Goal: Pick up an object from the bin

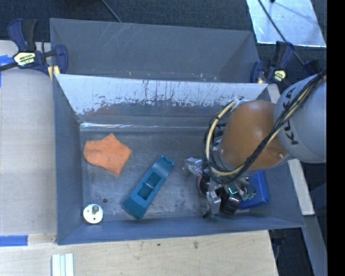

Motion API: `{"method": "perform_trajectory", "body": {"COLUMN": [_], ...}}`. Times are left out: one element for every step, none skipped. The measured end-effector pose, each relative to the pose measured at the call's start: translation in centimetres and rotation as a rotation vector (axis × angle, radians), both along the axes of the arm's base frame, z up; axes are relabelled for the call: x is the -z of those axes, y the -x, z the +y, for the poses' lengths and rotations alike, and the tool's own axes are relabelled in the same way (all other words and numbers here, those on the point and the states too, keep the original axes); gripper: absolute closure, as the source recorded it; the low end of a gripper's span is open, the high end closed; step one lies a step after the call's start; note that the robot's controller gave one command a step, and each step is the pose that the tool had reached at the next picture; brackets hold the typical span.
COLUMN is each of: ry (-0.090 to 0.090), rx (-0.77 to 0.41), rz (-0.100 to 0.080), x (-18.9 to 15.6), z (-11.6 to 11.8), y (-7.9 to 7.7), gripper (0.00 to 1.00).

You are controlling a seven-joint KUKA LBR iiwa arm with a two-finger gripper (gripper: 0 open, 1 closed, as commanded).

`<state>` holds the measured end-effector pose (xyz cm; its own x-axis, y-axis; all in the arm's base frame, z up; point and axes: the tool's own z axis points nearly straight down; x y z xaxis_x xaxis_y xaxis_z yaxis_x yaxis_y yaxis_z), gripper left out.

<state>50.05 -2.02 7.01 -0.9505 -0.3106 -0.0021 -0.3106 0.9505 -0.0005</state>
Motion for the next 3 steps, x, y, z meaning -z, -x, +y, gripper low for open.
{"method": "perform_trajectory", "body": {"ry": [0.0, 0.0, 0.0], "rx": [0.0, 0.0, 0.0], "rz": [0.0, 0.0, 0.0], "x": [0.0, 0.0, 0.0], "z": [0.0, 0.0, 0.0], "y": [0.0, 0.0, 0.0], "gripper": [0.0, 0.0, 0.0]}}
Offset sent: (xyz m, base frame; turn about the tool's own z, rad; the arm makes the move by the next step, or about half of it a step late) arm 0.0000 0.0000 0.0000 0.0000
